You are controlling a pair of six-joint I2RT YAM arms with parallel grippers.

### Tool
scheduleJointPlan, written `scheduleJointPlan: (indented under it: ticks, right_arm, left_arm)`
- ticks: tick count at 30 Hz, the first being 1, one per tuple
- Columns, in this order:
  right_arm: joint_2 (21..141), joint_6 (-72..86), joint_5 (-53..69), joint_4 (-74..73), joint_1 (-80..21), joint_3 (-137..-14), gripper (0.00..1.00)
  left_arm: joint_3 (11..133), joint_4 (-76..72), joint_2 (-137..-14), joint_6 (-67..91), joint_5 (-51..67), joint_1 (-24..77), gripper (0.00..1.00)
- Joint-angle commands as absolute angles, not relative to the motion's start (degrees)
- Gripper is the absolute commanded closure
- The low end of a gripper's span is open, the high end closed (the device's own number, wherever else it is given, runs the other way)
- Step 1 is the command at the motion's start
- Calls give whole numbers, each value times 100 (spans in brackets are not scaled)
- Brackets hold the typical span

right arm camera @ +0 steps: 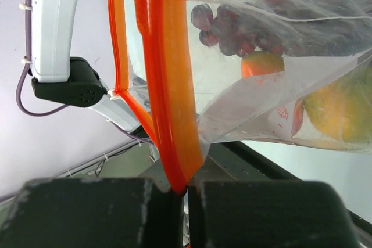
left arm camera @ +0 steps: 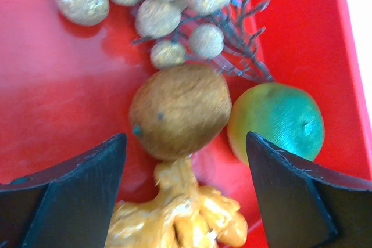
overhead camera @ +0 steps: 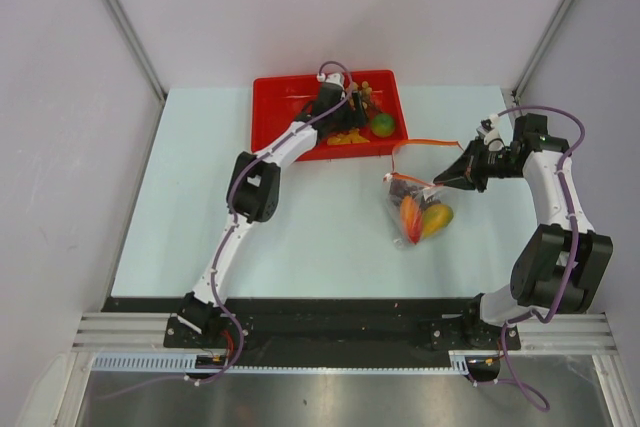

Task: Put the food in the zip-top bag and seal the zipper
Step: Pick up the fake fruit from the bin.

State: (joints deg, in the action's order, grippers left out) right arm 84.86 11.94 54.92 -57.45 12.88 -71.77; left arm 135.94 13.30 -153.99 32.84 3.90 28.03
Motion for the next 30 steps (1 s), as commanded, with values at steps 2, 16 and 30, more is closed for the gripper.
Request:
scheduleJointPlan:
  ticks: [2, 16, 30]
  right_arm:
    - [8543, 1257, 5546, -5651, 1327, -7277, 100]
    - [8569, 1266, 5502, -5651, 1345, -7277, 100]
    - [8543, 1081, 5572, -5564, 1310, -7181, 100]
  left_arm:
    - [13852, 924, -15592, 3972, 685, 2698, 19]
    - [13650, 27, -15426, 4008, 949, 2408, 84]
    - [9855, -1038, -11586, 2516, 1950, 2513, 93]
